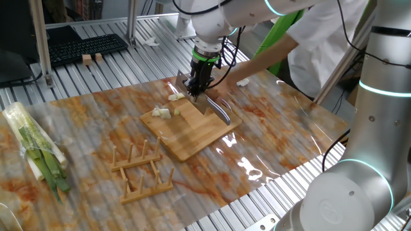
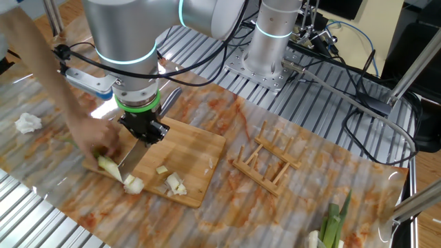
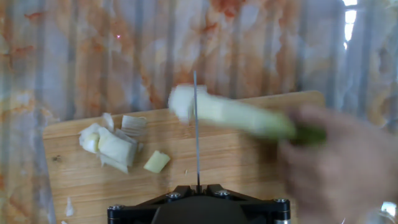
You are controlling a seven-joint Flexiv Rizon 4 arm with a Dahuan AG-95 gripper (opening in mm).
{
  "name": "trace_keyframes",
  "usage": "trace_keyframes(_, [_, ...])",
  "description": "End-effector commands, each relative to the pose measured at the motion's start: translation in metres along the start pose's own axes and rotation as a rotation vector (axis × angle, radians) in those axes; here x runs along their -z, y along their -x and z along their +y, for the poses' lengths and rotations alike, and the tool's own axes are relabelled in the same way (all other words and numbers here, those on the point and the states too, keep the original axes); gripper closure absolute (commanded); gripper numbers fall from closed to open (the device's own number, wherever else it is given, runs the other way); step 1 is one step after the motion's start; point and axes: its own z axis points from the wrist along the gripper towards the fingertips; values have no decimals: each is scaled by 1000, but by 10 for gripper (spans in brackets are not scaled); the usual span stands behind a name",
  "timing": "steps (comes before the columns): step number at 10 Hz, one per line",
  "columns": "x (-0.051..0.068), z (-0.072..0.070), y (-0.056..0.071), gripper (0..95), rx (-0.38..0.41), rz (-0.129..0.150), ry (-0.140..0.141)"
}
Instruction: Chop the scallions
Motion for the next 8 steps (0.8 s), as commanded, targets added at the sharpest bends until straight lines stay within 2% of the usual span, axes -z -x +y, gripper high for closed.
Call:
trace_keyframes(1, [1,0,-1,950,-1,3,0])
trace_keyframes(7, [5,8,-4,950,-13,5,0])
trace_keyframes(8, [5,9,-4,950,6,1,-6])
